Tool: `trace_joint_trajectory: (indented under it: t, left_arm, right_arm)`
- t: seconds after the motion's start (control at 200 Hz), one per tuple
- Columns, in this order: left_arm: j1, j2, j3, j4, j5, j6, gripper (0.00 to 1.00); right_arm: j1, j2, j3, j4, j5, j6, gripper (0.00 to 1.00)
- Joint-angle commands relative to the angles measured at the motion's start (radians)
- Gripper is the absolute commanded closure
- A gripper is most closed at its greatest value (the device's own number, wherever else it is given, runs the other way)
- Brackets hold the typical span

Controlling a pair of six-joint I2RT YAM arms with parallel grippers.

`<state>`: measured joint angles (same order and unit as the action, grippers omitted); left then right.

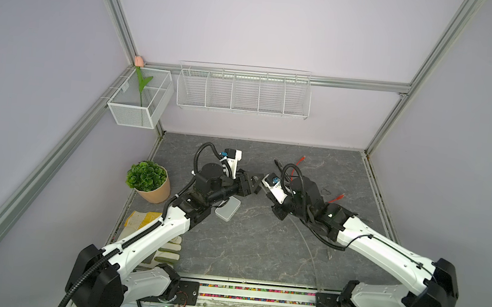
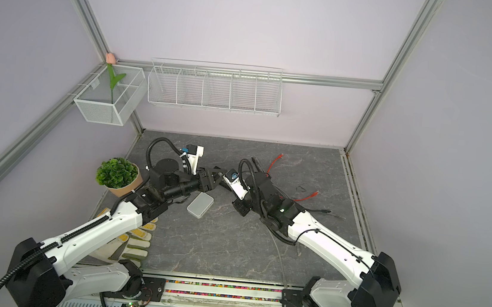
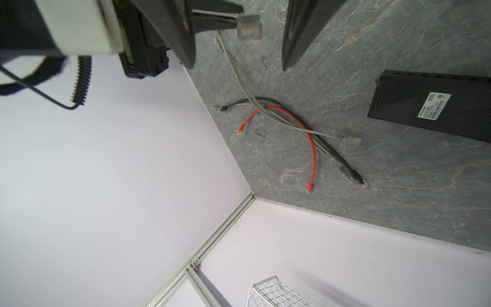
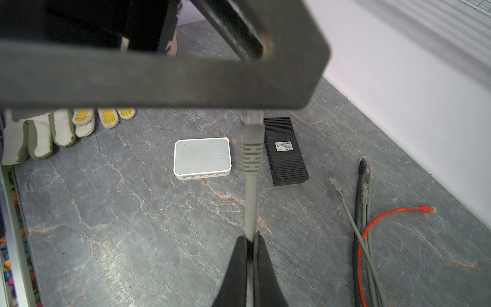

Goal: Insert the plug into the switch port

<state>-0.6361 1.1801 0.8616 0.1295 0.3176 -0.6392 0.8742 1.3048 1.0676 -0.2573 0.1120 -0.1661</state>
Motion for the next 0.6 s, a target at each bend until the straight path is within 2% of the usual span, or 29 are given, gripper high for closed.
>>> trace_joint_trajectory:
  t: [0.0,0.165,0.4,0.49,0.535,0.595]
  left_arm:
    - [-0.007,-0.001,0.037,-0.032,-0.029,0.017,0.55]
    - [-0.008,0.004,0.048,-0.058,-0.031,0.026,0.77]
    - [-0.008,0.008,0.051,-0.061,-0.018,0.041,0.94]
    - [-0.008,-0.004,0.048,-0.058,-0.017,0.059,0.98]
    - [-0.008,-0.016,0.048,-0.063,-0.022,0.076,1.00]
    - [-0.007,-0.038,0.040,-0.061,-0.041,0.098,1.00]
  right_arm:
    - [0.015,0.008,0.017,0.034,0.043,-0.016,0.93]
    - [0.026,0.007,0.018,0.043,0.068,-0.021,0.93]
    - [0.040,-0.002,0.019,0.036,0.096,-0.022,0.90]
    - [0.046,-0.012,0.020,0.025,0.099,-0.024,0.79]
    - [0.046,-0.017,0.025,0.012,0.101,-0.024,0.66]
    - [0.047,-0.025,0.043,-0.025,0.123,-0.012,0.44]
